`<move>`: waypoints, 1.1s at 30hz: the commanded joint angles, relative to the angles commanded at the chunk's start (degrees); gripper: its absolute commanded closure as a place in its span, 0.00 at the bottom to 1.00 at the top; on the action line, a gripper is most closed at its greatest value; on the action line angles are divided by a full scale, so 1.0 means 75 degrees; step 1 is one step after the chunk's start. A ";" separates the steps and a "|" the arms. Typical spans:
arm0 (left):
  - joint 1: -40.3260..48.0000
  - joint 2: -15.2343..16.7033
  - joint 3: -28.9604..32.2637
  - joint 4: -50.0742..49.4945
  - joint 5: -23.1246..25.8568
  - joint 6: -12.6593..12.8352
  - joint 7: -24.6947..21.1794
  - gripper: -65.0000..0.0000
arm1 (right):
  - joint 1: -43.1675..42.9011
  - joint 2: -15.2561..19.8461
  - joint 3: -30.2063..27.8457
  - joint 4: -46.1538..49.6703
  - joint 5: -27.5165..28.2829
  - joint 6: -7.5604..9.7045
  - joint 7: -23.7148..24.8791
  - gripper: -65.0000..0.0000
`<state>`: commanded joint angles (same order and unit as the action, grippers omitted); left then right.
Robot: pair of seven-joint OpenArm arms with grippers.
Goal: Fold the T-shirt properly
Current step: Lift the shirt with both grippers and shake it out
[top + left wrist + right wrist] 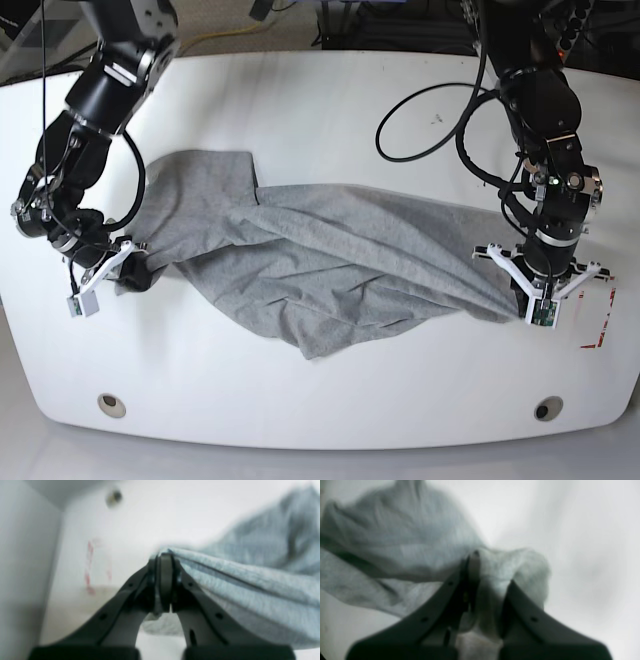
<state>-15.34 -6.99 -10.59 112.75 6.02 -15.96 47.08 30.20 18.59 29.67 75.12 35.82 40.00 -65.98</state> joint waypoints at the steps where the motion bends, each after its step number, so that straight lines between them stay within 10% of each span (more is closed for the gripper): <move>1: -0.0223 -0.0082 0.0059 0.0000 0.0000 0.0105 0.0000 1.00 | 0.0223 0.0047 -0.0094 -0.0176 0.0000 0.0000 0.0000 1.00; 18: -0.5603 -0.1747 0.0105 -0.0973 -0.0047 0.0258 0.0574 1.00 | 0.5790 0.1078 -0.3095 -0.1653 0.0070 0.0000 0.0152 1.00; 25: -0.7326 -0.1958 0.0316 -0.1793 -0.0047 -0.0094 0.0574 1.00 | 0.5947 0.1278 -0.3622 -0.1606 0.0117 0.0000 -0.0340 1.00; 33: -0.6693 -0.1911 0.0926 -0.1032 -0.0047 -0.0105 0.0844 1.00 | 0.5947 0.2040 -0.3599 -0.1594 0.1465 0.0000 -0.0610 1.00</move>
<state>-65.54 -21.32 -3.65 105.01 5.67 -16.75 53.41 74.80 33.89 2.68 63.16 46.81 40.00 -70.55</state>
